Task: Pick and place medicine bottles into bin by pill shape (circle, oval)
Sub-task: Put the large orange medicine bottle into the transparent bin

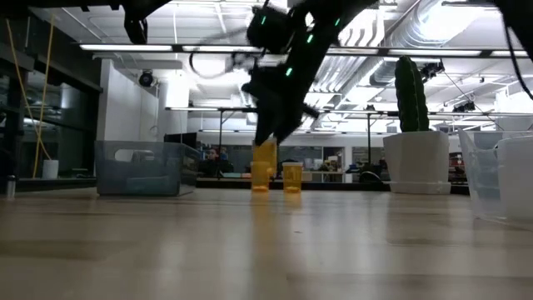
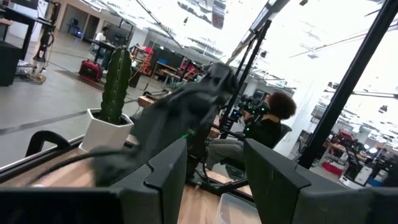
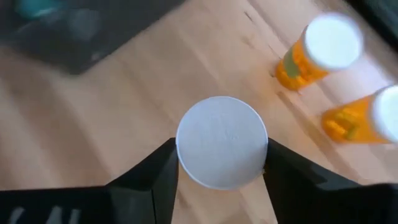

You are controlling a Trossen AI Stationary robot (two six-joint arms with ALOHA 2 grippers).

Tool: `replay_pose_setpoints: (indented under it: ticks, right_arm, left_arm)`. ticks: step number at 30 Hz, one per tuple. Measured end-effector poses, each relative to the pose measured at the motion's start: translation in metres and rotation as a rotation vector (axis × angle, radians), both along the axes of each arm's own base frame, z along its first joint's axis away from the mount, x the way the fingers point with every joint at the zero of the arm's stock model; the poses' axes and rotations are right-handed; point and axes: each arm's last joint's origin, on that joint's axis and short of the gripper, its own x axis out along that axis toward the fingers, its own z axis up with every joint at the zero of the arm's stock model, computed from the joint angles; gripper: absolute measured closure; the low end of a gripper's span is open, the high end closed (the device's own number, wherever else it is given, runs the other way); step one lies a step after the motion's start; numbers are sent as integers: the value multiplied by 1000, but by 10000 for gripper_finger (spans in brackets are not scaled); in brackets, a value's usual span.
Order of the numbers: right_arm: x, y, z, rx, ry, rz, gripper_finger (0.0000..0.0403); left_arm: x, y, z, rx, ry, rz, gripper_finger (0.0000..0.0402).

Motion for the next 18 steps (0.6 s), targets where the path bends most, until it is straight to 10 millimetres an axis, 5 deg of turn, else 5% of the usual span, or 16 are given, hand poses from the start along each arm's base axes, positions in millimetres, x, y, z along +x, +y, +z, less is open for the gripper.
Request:
replay_pose_setpoints:
  ticks: [6, 12, 18]
  right_arm:
    - [-55, 33, 24, -23, -48, 106, 221]
    - [-117, 57, 46, 76, -320, 109, 221]
    - [-141, 62, 93, 48, -578, 144, 220]
  left_arm:
    - [0, 0, -1, -2, 13, 1, 252]
    - [1, 0, -4, 24, 52, 8, 252]
    - [3, 1, -6, 32, 73, 8, 252]
